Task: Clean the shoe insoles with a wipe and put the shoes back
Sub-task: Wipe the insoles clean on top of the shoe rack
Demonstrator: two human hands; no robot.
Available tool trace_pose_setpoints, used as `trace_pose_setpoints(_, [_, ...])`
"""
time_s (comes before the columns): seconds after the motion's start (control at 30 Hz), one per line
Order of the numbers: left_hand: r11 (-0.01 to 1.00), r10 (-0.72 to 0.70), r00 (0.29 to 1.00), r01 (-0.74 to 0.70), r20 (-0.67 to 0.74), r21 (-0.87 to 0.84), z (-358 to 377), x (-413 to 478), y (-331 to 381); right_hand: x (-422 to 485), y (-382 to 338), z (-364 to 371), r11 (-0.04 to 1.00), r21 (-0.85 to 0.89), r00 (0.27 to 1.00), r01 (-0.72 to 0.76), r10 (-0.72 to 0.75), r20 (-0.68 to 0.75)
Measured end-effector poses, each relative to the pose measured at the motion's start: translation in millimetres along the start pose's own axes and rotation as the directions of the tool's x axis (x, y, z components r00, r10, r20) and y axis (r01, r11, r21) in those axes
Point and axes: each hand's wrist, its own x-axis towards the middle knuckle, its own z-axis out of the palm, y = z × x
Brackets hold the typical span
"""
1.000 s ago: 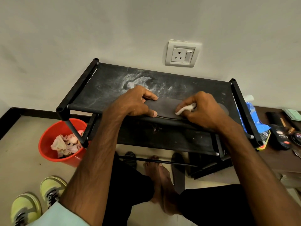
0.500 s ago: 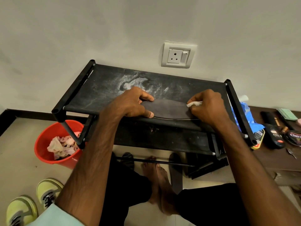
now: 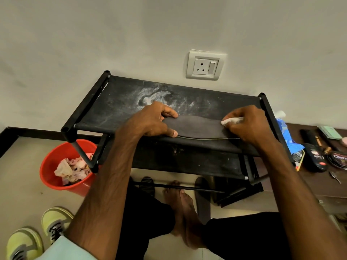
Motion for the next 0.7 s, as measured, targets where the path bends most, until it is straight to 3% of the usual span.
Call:
trace_pose_setpoints(0.1, [0.999,0.034,0.999,-0.034,-0.013,0.013,1.0,-0.2,-1.2,5.8,10.7,-3.0,1.000,0.001,0.996,-0.016,0.016,-0.082])
trace_pose_setpoints(0.3, [0.992,0.115,0.992,-0.117,-0.058,-0.040,3.2,-1.7,-2.4,-0.9,-5.6,0.2,0.972,0.006,0.970,0.236,-0.236,0.049])
trace_pose_setpoints(0.47, [0.980,0.168,0.980,-0.178,-0.109,-0.086,3.8,-1.2,-6.2,-2.4,-13.2,-0.9,0.973,-0.001,0.967,0.229,-0.228,0.114])
trace_pose_setpoints(0.7, [0.964,0.122,0.948,-0.183,-0.293,-0.192,13.9,1.9,-12.5,-9.1,-17.3,-4.5,0.953,0.009,0.952,0.302,-0.301,-0.047])
